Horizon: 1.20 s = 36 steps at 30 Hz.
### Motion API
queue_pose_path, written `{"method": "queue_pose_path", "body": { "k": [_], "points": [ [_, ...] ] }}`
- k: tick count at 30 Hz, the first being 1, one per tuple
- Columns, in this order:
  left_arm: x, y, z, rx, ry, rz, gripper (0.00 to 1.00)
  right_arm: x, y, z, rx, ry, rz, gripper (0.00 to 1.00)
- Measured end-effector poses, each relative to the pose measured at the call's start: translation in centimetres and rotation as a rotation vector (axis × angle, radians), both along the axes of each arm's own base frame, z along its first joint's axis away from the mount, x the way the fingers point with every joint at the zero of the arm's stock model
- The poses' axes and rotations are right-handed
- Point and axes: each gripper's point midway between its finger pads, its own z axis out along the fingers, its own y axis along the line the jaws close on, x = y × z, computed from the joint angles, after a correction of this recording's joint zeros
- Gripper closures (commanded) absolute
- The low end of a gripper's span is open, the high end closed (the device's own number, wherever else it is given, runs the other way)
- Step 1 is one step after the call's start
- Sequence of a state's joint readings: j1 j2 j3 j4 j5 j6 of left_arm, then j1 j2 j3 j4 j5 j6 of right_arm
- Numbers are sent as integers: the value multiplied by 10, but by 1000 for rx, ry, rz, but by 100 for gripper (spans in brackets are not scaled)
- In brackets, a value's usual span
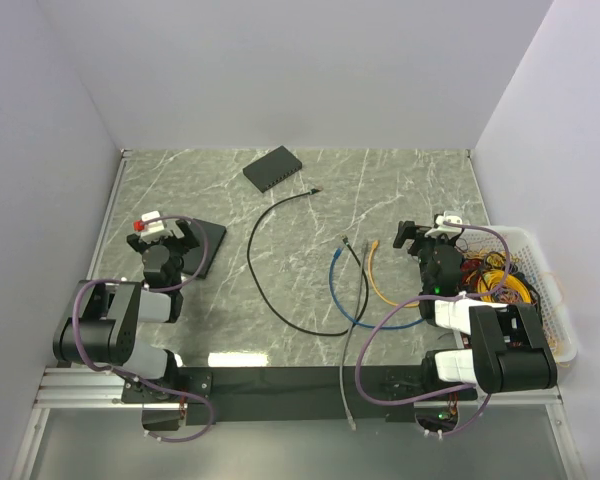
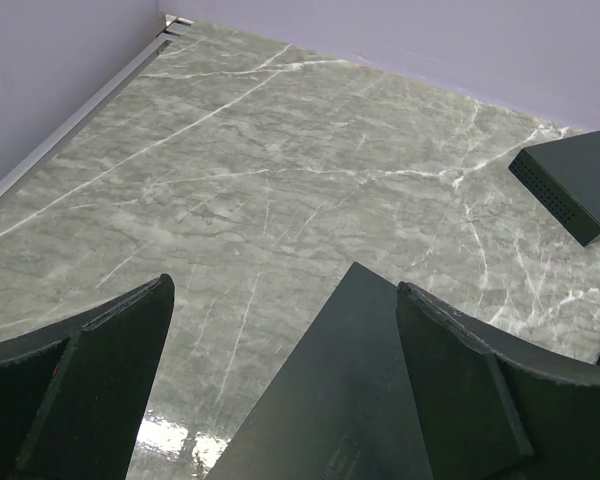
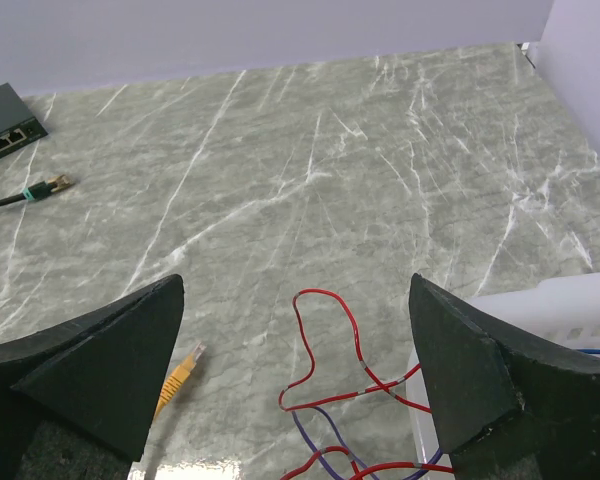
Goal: Insert the plug into the switch port
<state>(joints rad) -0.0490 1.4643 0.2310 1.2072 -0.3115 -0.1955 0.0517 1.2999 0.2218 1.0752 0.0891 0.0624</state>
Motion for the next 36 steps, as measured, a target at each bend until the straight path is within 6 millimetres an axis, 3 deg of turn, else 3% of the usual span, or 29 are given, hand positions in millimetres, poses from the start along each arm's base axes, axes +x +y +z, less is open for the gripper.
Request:
{"method": "queue_pose_path", "body": {
  "k": [12, 15, 17, 20, 23, 26, 28, 31, 34, 36],
  "points": [
    [0, 2, 0, 0, 0, 5, 1, 0, -1, 0, 0, 0, -11, 0],
    [-1, 8, -5, -8, 41, 45, 1, 0, -5, -4, 3, 72, -66, 0],
    [5, 12, 1, -12, 79, 69, 1, 9, -4, 9, 12, 114, -82, 0],
    [22, 11, 42, -37, 22, 74, 1, 28, 6, 66, 59, 80, -55, 0],
    [19, 4, 85, -106, -93, 46, 0, 25, 18, 118, 165, 1, -7, 0],
    [8, 3, 101, -223, -176, 50, 1, 19, 30, 135, 298, -9, 39, 0],
    [7, 4, 91, -277, -159, 55, 2, 25, 45, 128, 358, 65, 106, 0],
    [18, -9, 67, -328, -47, -5, 17, 43, 70, 113, 392, 199, 168, 0],
    [37, -49, 58, -352, 45, -167, 16, 44, 102, 83, 378, 342, 209, 0],
    [44, -88, 57, -347, 85, -294, 15, 35, 124, 64, 370, 424, 245, 1]
  ]
}}
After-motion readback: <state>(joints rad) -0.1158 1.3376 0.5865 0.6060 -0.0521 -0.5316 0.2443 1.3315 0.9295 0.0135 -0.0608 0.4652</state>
